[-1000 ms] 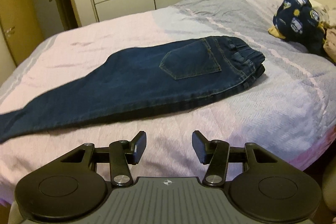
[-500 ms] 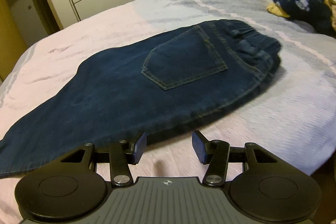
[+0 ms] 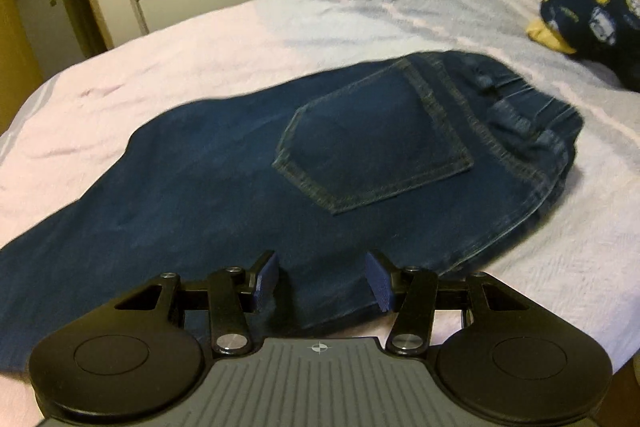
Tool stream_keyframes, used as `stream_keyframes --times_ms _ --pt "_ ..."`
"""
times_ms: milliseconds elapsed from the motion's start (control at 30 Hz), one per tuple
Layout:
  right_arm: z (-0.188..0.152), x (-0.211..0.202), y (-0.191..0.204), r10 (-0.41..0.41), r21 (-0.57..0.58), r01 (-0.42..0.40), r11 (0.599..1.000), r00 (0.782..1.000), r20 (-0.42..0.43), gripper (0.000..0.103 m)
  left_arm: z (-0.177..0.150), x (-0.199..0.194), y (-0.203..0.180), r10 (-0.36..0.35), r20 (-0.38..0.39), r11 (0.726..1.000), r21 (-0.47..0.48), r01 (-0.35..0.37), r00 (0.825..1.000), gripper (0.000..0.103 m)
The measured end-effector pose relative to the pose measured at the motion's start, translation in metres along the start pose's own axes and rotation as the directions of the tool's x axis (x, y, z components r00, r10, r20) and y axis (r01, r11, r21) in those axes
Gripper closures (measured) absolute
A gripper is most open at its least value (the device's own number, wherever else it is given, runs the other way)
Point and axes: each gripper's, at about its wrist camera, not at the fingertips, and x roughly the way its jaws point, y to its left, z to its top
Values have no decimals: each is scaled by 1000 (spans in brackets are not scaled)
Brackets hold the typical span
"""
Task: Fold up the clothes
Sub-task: 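Grasp the jeans leg end with the left gripper while the right gripper grasps the waistband, then lift the jeans with both grippers and fold the leg over the waistband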
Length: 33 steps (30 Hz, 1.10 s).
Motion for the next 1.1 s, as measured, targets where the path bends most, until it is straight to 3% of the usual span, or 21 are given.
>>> stream_keyframes --times_ms 33,100,133,200,267,367,467,567,633,667,733,800,900,967,1033,1100 --pt "1 0 -4 -6 6 6 1000 1000 3 51 0 -2 -15 33 13 995 98 -34 999 96" --pt "2 0 -11 -19 17 19 1000 1000 8 51 -4 -8 -52 77 66 948 304 -94 995 97" --pt "2 -1 -15 -25 22 25 999 1000 9 51 -8 -13 -73 69 101 908 406 -104 993 97" --pt "2 -4 -23 -38 28 37 999 999 22 51 -21 -22 -113 29 151 802 586 -113 988 97" --pt "1 -8 -30 -45 36 44 998 998 37 51 -47 -31 -157 -49 177 647 756 -104 983 97" --pt "1 -13 -40 -46 56 43 997 997 55 51 -105 -39 -213 -178 155 356 931 -83 972 97" --pt "0 -17 -51 -51 80 46 996 997 62 51 -175 -30 -239 -235 -24 119 991 54 972 97" --pt "-2 -22 -62 -58 104 50 993 996 67 51 -253 2 -232 -148 -174 -84 983 162 974 94" --pt "-3 -25 -66 -45 123 37 992 997 68 51 -295 27 -213 -62 -147 -196 972 133 987 92" --pt "-3 -28 -67 -33 130 23 991 997 71 51 -303 29 -206 -71 -122 -229 968 103 990 92" --pt "-2 -33 -69 -8 146 -4 989 997 78 51 -296 20 -206 -72 -147 -218 968 128 987 83" --pt "-2 -38 -71 19 161 -33 986 996 85 51 -272 2 -213 -55 -245 -137 962 236 968 78" --pt "2 -45 -58 139 195 -160 968 983 119 51 -224 -26 -217 -90 -370 42 926 374 925 74" --pt "0 -40 -38 281 232 -298 926 954 105 51 -188 -32 -215 -111 -376 163 906 390 920 74" --pt "-2 -36 -18 418 271 -428 862 903 96 51 -150 -32 -206 -112 -351 306 878 368 930 76" --pt "-6 -23 3 554 339 -540 770 830 64 51 -112 -24 -192 -108 -332 453 823 343 937 78"
